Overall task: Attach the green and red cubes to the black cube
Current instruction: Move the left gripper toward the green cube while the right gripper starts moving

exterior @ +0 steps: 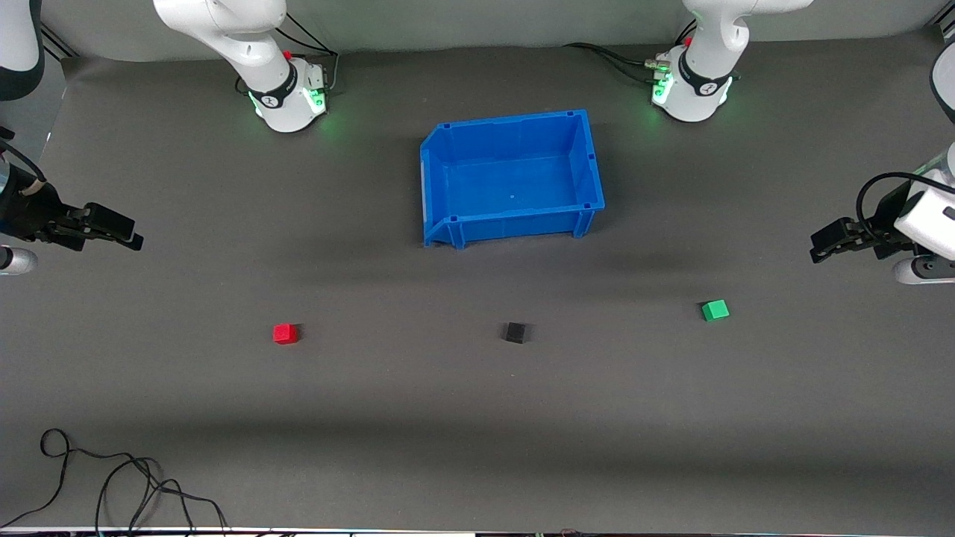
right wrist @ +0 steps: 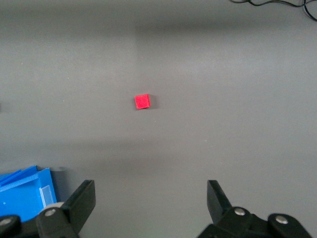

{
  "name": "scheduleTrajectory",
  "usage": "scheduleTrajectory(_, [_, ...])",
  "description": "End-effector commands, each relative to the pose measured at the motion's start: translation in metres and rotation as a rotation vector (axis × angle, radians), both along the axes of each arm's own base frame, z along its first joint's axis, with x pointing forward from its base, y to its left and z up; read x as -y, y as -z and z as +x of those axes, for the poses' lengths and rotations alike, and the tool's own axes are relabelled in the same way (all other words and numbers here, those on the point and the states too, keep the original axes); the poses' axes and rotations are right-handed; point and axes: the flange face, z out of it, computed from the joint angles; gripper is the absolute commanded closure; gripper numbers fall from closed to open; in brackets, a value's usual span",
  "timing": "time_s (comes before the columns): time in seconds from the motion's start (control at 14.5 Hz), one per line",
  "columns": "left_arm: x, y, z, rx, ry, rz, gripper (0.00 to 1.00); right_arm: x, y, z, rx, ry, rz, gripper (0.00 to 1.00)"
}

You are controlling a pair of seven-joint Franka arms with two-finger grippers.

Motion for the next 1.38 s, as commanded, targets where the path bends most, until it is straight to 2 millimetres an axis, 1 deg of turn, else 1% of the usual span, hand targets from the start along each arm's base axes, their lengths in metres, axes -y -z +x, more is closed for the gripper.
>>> scheduleTrajectory(0.0, [-0.002, -0.001, 0.000, -0.014, 0.005, -0.013, 0.01, 0.002, -0.004, -0.005, -0.001, -0.018, -0.008, 0.00])
scheduleTrajectory(0.21, [-0.002, -0.001, 0.000, -0.014, 0.005, -0.013, 0.01, 0.002, -0.003, -0.003, -0.002, -0.015, -0.008, 0.00])
scheduleTrajectory(0.35, [-0.005, 0.006, 0.001, -0.026, -0.013, -0.015, 0.01, 0.002, -0.002, -0.003, -0.002, -0.013, -0.008, 0.00])
scheduleTrajectory(0.42, [-0.019, 0.010, 0.001, -0.034, -0.065, -0.016, 0.01, 0.002, -0.001, -0.002, -0.004, -0.015, -0.008, 0.00])
scheduleTrajectory(0.48, [-0.027, 0.016, 0.002, -0.045, -0.105, -0.018, 0.01, 0.002, -0.002, -0.002, -0.002, -0.013, -0.008, 0.00])
scheduleTrajectory(0.55, [-0.028, 0.023, 0.005, -0.056, -0.129, -0.018, 0.01, 0.001, -0.002, -0.002, -0.001, -0.010, -0.005, 0.00])
scheduleTrajectory(0.62, [-0.028, 0.034, 0.009, -0.071, -0.151, -0.019, 0.01, 0.000, -0.002, -0.001, -0.001, -0.008, -0.001, 0.00])
scheduleTrajectory(0.83, [-0.028, 0.078, 0.024, -0.128, -0.311, -0.016, 0.01, 0.001, -0.002, 0.009, 0.003, 0.031, 0.001, 0.00])
scheduleTrajectory(0.9, [-0.029, 0.090, 0.027, -0.144, -0.334, -0.013, 0.01, 0.000, 0.000, 0.014, -0.001, 0.085, 0.001, 0.00])
scheduleTrajectory(0.97, [-0.029, 0.101, 0.031, -0.149, -0.349, -0.012, 0.01, -0.003, 0.002, 0.017, -0.008, 0.182, 0.000, 0.00])
scheduleTrajectory(1.04, [-0.029, 0.114, 0.034, -0.161, -0.408, -0.007, 0.01, -0.002, 0.003, 0.021, -0.013, 0.303, -0.001, 0.00])
scheduleTrajectory(1.11, [-0.028, 0.127, 0.038, -0.169, -0.494, -0.001, 0.01, -0.003, 0.009, 0.027, -0.026, 0.414, 0.004, 0.00])
scheduleTrajectory(1.18, [-0.027, 0.137, 0.042, -0.165, -0.579, 0.003, 0.01, -0.005, 0.013, 0.033, -0.041, 0.514, 0.031, 0.00])
scheduleTrajectory(1.31, [-0.026, 0.157, 0.046, -0.172, -0.725, 0.016, 0.01, -0.006, 0.030, 0.040, -0.119, 0.759, 0.111, 0.00])
